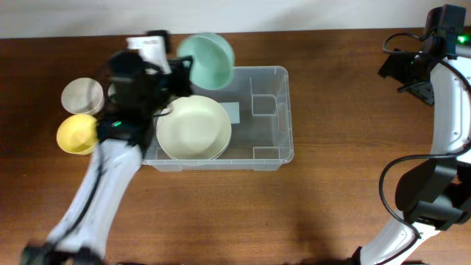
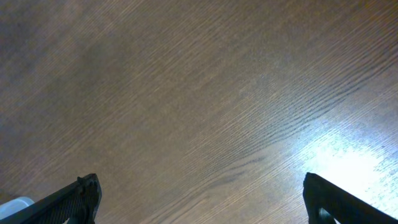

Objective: Pack container
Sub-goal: 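Carry the mint-green bowl into the bin's right side and release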

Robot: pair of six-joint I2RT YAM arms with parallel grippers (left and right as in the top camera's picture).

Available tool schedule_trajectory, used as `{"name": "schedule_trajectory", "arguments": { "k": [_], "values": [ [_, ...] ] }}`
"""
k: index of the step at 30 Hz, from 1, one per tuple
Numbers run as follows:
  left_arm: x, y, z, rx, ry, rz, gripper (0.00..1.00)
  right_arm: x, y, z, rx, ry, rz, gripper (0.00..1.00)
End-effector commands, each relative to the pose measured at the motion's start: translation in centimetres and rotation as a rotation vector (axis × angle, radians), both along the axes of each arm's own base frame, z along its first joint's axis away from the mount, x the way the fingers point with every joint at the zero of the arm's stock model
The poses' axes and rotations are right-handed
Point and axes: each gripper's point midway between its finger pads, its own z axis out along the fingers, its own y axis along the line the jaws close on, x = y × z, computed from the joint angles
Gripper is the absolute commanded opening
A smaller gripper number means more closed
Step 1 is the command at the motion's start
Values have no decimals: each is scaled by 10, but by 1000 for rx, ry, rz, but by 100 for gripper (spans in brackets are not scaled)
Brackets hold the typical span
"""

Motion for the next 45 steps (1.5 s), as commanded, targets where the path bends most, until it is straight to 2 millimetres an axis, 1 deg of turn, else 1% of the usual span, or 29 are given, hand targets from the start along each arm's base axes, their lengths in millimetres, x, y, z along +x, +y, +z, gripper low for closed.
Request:
{"name": "schedule_trajectory", "arguments": {
  "k": [1,2,4,7,9,13,16,18,21,35,45],
  "values": [
    [11,-39,-60,50,101,-72,1,0,-1,-1,-1,0,-3,99],
    [11,-47,-72,57,128,-87,1,0,-1,-1,-1,0,-3,99],
    [8,-63,-91,75,161,-122,1,0,-1,-1,-1,1,-3,99],
    [-2,-83,-110,134,172,-190,1,0,-1,-1,-1,1,-3,99],
    [-5,-87,-118,166,184,-190,1,0,-1,-1,-1,1,-4,99],
    [-6,-86,-132,207,215,-165,1,0,-1,-1,-1,1,-3,99],
    [-6,-87,-148,217,245,-168,1,0,-1,-1,-1,1,-3,99],
    [-6,-87,-163,227,275,-169,1,0,-1,-1,-1,0,-3,99],
    [-6,-87,-179,236,305,-171,1,0,-1,-1,-1,0,-3,99],
    [-6,-87,-182,237,309,-172,1,0,-1,-1,-1,0,-3,99],
    [-9,-90,-181,225,313,-195,2,0,-1,-1,-1,0,-3,99]
  ]
}}
